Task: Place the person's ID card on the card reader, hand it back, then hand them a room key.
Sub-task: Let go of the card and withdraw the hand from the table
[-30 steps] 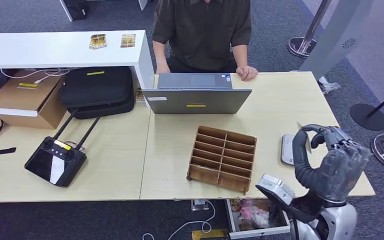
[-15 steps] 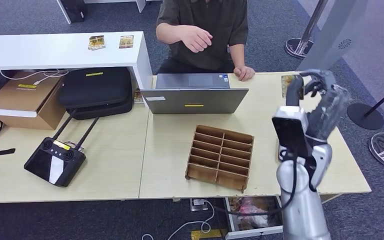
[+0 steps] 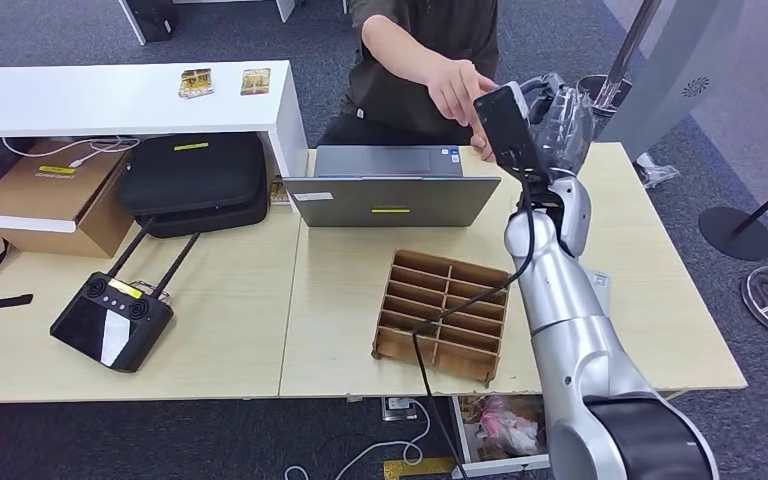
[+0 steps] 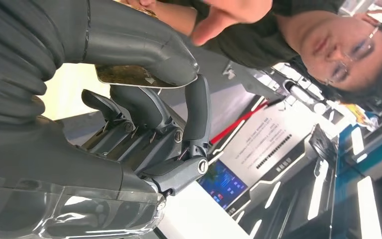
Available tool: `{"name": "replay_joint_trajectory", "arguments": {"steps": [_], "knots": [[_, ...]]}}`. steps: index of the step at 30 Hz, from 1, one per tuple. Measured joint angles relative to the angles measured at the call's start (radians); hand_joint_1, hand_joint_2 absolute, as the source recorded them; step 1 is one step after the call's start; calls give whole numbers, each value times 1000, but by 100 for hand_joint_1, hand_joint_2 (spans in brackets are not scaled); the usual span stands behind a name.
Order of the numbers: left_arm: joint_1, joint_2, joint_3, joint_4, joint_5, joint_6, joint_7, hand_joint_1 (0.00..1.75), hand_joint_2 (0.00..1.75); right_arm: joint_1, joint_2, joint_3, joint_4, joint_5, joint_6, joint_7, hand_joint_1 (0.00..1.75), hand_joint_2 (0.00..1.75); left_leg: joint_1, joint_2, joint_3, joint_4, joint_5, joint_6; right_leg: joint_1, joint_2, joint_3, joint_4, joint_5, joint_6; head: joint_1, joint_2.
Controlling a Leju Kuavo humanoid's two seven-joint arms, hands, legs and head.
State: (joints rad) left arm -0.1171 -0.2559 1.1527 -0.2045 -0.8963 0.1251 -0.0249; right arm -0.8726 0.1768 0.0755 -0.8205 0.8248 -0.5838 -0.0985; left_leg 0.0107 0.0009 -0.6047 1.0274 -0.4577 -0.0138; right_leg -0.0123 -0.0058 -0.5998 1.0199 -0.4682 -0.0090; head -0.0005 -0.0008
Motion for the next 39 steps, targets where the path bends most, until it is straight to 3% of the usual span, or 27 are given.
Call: {"name": "replay_joint_trajectory", "arguments": {"steps": [7, 16, 20, 39], "knots": [[-16, -1, -21, 0, -11, 0, 23, 0, 0, -58, 11, -7, 134, 16, -21, -18, 175, 175, 0, 0, 0, 0, 0, 0, 0, 0, 0, 0, 0, 0, 0, 0], [-20, 0, -33, 0, -6, 2, 30, 0, 0, -80, 16, -13, 184, 25, -23, -19, 175, 175, 0, 0, 0, 0, 0, 0, 0, 0, 0, 0, 0, 0, 0, 0], [-21, 0, -33, 0, -2, 1, 27, 0, 0, -85, 22, -17, 194, 26, -23, -18, 0, 175, 0, 0, 0, 0, 0, 0, 0, 0, 0, 0, 0, 0, 0, 0], [-21, 6, -32, 0, 24, 2, 13, 0, 0, -75, 31, -20, 169, 78, -4, -18, 0, 175, 0, 0, 0, 0, 0, 0, 0, 0, 0, 0, 0, 0, 0, 0]]}}
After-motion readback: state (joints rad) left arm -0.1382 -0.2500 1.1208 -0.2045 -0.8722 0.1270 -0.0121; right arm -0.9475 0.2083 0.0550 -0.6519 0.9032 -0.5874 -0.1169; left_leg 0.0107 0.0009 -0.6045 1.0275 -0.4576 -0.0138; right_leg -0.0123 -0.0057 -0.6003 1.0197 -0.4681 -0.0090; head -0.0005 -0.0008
